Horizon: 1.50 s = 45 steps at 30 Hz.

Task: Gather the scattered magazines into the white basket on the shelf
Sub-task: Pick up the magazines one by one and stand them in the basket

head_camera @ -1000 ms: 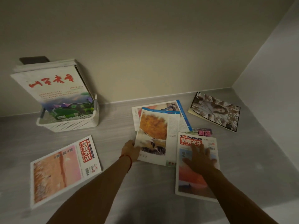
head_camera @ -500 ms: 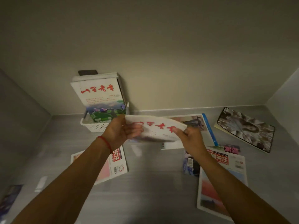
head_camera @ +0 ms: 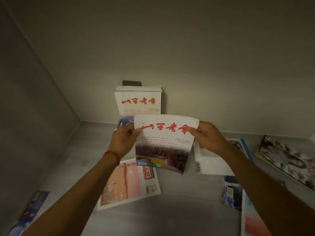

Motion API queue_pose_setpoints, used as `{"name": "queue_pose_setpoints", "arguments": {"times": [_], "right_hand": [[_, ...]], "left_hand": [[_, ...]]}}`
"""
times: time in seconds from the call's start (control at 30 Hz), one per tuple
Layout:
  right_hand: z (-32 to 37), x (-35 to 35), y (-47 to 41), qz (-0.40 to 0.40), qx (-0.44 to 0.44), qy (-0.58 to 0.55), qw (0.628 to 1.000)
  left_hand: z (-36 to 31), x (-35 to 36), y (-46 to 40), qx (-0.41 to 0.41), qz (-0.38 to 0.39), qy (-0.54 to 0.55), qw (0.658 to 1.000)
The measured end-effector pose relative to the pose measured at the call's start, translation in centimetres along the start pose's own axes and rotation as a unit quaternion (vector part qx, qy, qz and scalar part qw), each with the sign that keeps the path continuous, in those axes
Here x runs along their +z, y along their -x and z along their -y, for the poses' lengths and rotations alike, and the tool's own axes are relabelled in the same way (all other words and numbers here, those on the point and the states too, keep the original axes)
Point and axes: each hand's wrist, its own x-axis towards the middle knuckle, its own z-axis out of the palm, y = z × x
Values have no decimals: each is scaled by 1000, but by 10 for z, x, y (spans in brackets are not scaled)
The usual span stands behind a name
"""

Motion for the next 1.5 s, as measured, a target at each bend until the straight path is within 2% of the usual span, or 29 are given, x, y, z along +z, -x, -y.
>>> {"name": "queue_pose_setpoints", "arguments": {"times": [0.17,0.3,0.43,0.63,0.87,1.07,1.23,1.3,1.4,1.5], "right_hand": [[62,16,-48,-79,-78,26,993],[91,38,-87,-121,-104,63,985],[85,70,-119,-159,-63,137,976],[62,102,-146,-160,1,138,977],[43,122,-155,-167,29,155,973],[37,130,-158,-143,79,25,986],[38,140,-138,-53,78,-86,992],[39,145,-127,-73,72,-106,989],[24,153,-102,-126,67,-5,990],[-9,170,-55,-88,38,124,988]], "left_hand": [[9,-59,-37,43,-64,76,994],[29,-83,-74,18,-82,125,989],[53,-77,-102,-23,-88,143,986],[82,-66,-137,-58,-58,167,983],[104,-51,-162,-95,-33,184,978],[109,-43,-174,-104,-46,163,980],[115,-37,-173,-127,-39,174,976],[117,-35,-167,-129,-28,174,976],[124,-29,-139,-79,-40,132,987],[149,-12,-82,-2,-37,44,998]]}}
